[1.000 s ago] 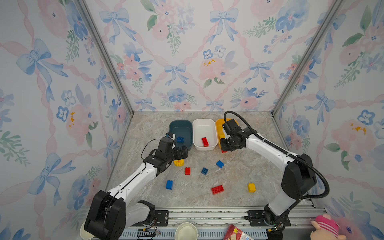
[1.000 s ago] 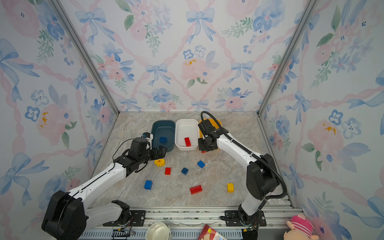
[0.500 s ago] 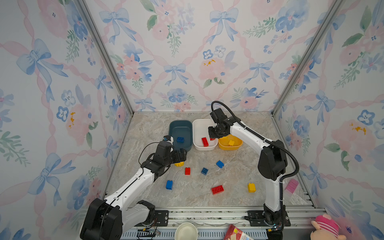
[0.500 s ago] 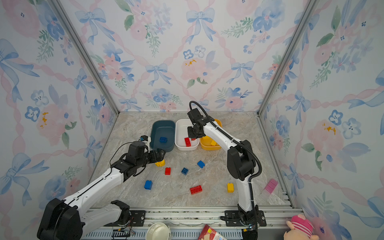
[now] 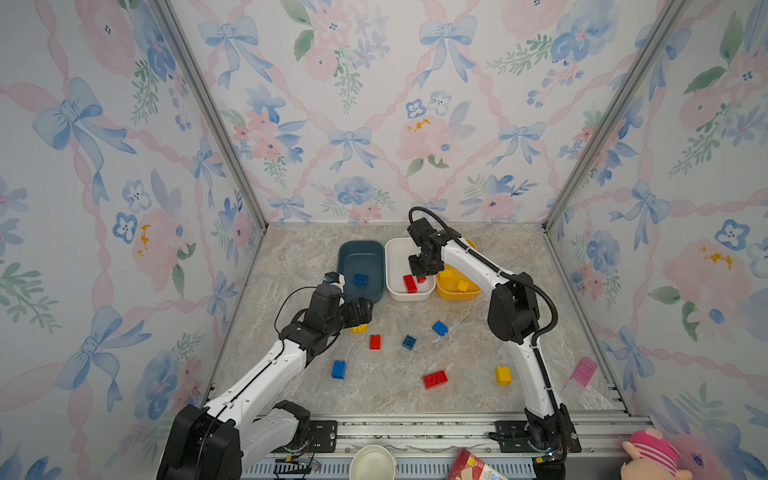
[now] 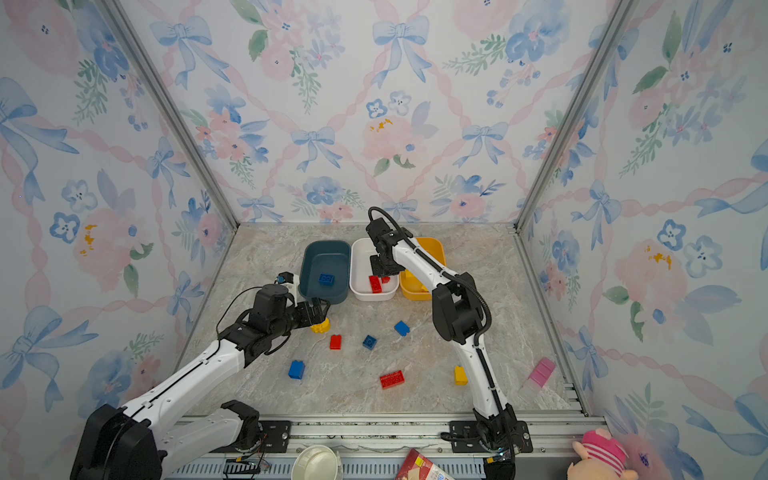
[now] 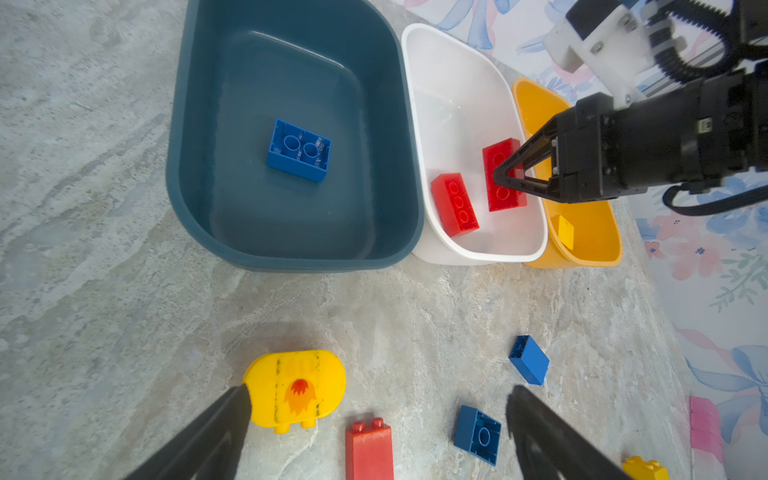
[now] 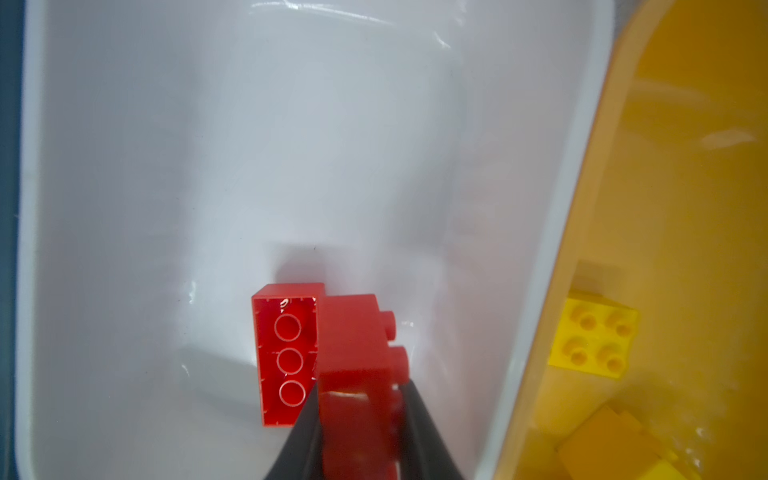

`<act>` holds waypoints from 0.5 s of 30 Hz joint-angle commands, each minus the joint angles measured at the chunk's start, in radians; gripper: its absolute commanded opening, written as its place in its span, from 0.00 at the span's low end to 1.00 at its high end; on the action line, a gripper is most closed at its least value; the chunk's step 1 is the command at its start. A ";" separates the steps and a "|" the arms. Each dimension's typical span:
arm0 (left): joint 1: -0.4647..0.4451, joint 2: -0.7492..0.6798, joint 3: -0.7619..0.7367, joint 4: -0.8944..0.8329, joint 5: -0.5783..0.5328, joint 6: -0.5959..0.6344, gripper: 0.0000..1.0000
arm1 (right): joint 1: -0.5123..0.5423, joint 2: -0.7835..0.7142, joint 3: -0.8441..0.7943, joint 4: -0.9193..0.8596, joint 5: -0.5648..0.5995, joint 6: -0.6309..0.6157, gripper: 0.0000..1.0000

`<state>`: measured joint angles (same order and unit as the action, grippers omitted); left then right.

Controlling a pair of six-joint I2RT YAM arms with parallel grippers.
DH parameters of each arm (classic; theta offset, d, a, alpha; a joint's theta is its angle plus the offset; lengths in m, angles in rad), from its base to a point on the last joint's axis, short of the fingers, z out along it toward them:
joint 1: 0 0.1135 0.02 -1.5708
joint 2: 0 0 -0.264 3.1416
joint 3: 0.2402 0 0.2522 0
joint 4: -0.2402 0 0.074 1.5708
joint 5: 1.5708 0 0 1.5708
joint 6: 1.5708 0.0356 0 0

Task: Sort the legos into containers by color
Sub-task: 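Carry the red brick into the white bin and release it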

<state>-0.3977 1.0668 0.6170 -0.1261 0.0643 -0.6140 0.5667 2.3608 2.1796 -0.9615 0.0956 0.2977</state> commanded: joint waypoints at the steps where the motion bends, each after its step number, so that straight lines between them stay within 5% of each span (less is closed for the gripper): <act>1: 0.011 -0.002 -0.016 -0.004 -0.010 -0.007 0.98 | 0.007 0.024 0.030 -0.062 0.024 -0.007 0.22; 15: 0.010 0.010 -0.012 -0.003 -0.005 0.003 0.98 | 0.007 -0.005 0.022 -0.053 0.021 0.000 0.41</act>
<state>-0.3920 1.0706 0.6167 -0.1272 0.0643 -0.6140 0.5667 2.3611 2.1799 -0.9852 0.1062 0.2951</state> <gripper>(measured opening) 0.979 0.404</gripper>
